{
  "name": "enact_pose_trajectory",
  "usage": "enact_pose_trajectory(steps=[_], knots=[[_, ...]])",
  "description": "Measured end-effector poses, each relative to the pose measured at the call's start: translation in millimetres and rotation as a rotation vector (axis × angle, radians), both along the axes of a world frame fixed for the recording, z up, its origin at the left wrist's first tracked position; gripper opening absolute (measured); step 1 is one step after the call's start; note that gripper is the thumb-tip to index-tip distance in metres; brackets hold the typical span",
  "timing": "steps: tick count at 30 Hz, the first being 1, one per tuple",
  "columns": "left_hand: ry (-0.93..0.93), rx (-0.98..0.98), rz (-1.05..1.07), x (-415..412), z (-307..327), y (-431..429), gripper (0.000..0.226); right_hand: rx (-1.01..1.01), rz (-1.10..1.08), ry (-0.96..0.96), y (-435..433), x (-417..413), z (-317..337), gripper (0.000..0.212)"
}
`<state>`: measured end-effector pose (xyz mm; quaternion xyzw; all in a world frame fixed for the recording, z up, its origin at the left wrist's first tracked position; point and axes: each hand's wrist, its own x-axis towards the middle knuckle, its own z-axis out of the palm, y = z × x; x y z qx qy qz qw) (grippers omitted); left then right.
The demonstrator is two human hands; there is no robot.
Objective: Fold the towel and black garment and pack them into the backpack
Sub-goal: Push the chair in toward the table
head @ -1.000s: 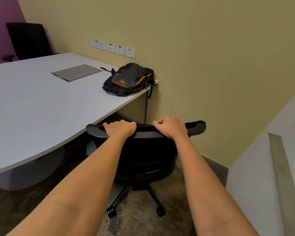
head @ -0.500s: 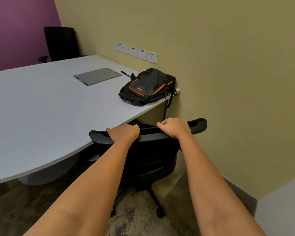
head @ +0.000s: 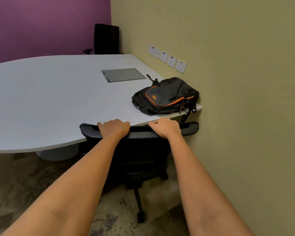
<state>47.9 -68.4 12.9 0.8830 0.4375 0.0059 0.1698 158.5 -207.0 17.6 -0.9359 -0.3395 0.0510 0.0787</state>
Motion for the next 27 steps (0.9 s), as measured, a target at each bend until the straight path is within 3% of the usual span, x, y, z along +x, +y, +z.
enact_pose_trajectory(steps=[12, 27], knots=[[-0.077, 0.029, 0.173, 69, -1, -23, 0.038, 0.055, 0.169, 0.013, -2, 91, 3, 0.039], [-0.066, 0.064, 0.242, 128, -4, 26, 0.037, 0.055, 0.245, 0.008, 57, 157, 0, 0.044]])
